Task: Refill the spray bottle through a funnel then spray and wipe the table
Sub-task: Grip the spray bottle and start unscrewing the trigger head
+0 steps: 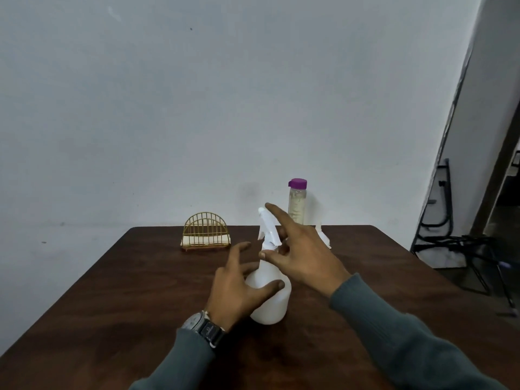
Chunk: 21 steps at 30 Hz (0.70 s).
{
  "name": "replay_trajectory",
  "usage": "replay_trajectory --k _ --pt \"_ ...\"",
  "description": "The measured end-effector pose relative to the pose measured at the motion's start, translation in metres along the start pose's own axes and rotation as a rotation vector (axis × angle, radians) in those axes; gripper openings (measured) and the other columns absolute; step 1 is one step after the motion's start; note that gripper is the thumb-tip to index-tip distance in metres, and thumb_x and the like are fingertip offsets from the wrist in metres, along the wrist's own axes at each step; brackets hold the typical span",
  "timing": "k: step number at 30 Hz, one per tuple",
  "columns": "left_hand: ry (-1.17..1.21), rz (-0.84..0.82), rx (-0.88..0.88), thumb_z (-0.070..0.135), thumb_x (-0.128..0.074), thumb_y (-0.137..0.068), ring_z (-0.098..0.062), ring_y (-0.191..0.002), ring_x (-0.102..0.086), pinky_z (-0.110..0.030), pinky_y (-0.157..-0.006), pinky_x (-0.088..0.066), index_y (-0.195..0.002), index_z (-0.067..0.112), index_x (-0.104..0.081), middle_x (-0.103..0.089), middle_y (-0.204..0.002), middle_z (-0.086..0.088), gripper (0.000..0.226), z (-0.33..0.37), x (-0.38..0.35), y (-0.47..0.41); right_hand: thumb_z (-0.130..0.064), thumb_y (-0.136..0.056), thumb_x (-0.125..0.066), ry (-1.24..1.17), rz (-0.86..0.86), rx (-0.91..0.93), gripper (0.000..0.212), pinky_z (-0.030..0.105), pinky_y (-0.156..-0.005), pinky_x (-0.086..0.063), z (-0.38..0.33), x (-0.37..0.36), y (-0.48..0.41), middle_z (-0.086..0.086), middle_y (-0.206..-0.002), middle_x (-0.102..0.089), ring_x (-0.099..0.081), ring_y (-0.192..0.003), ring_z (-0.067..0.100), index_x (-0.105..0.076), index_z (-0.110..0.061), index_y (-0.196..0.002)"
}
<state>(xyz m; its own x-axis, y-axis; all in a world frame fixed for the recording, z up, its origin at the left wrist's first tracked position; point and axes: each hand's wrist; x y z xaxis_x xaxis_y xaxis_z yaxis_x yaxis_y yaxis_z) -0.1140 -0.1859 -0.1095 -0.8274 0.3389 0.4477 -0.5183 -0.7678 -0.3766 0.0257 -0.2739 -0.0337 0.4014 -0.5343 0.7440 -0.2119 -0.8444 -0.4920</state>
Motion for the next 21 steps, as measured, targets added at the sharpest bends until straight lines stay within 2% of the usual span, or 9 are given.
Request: replay_trajectory --k 4,8,13,18,21 --pt "0.053 0.025 -0.008 0.055 -0.091 -0.064 -0.009 -0.123 -0.063 -0.027 -0.099 -0.052 -0.142 0.038 -0.042 -0.067 -0.122 0.024 0.094 -0.010 -0.003 0.005 -0.032 -0.082 -0.085 -0.157 0.057 -0.074 0.089 0.024 -0.084 -0.054 0.005 -0.010 0.000 -0.013 -0.095 -0.070 -0.066 -0.086 0.003 -0.031 -0.047 -0.152" --pt "0.045 0.034 -0.016 0.052 -0.091 -0.067 -0.009 -0.121 -0.065 -0.029 -0.097 -0.055 -0.136 0.034 -0.046 -0.072 -0.126 0.008 0.085 -0.009 -0.003 0.008 -0.029 -0.082 -0.085 -0.155 0.105 -0.104 0.084 0.011 -0.073 -0.046 0.003 -0.014 0.002 -0.014 -0.092 -0.066 -0.065 -0.084 -0.002 -0.037 -0.044 -0.148" --pt "0.036 -0.002 -0.031 0.052 -0.090 -0.070 -0.010 -0.120 -0.066 -0.037 -0.097 -0.057 -0.124 0.031 -0.046 -0.071 -0.129 0.001 0.073 -0.005 0.002 0.020 -0.031 -0.081 -0.086 -0.169 0.138 -0.122 0.080 0.022 -0.079 -0.052 -0.007 -0.014 0.015 -0.012 -0.090 -0.066 -0.066 -0.085 0.001 -0.041 -0.041 -0.147" --pt "0.023 -0.051 -0.024 0.050 -0.088 -0.072 -0.017 -0.121 -0.065 -0.031 -0.093 -0.051 -0.130 0.030 -0.036 -0.070 -0.132 -0.001 0.080 0.006 0.010 0.042 -0.028 -0.081 -0.083 -0.132 0.135 -0.085 0.072 0.020 -0.071 -0.048 -0.024 -0.005 0.037 -0.008 -0.078 -0.064 -0.064 -0.076 0.003 -0.047 -0.044 -0.141" --pt "0.017 -0.052 -0.025 0.050 -0.089 -0.071 -0.018 -0.122 -0.064 -0.030 -0.094 -0.050 -0.129 0.030 -0.035 -0.070 -0.132 -0.004 0.081 0.013 0.012 0.056 -0.026 -0.084 -0.081 -0.092 0.118 -0.058 0.071 0.021 -0.067 -0.047 -0.034 0.001 0.048 -0.007 -0.067 -0.058 -0.059 -0.070 0.005 -0.048 -0.045 -0.144"
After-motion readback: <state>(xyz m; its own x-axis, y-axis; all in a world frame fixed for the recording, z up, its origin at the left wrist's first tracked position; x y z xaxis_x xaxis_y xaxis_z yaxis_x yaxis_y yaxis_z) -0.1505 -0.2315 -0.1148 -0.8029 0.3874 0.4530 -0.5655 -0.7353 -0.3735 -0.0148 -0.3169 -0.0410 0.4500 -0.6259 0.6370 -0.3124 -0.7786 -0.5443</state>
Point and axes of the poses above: each hand's wrist, its own y-axis away from the middle knuckle, its own x-axis out of the back of the hand, z = x × y
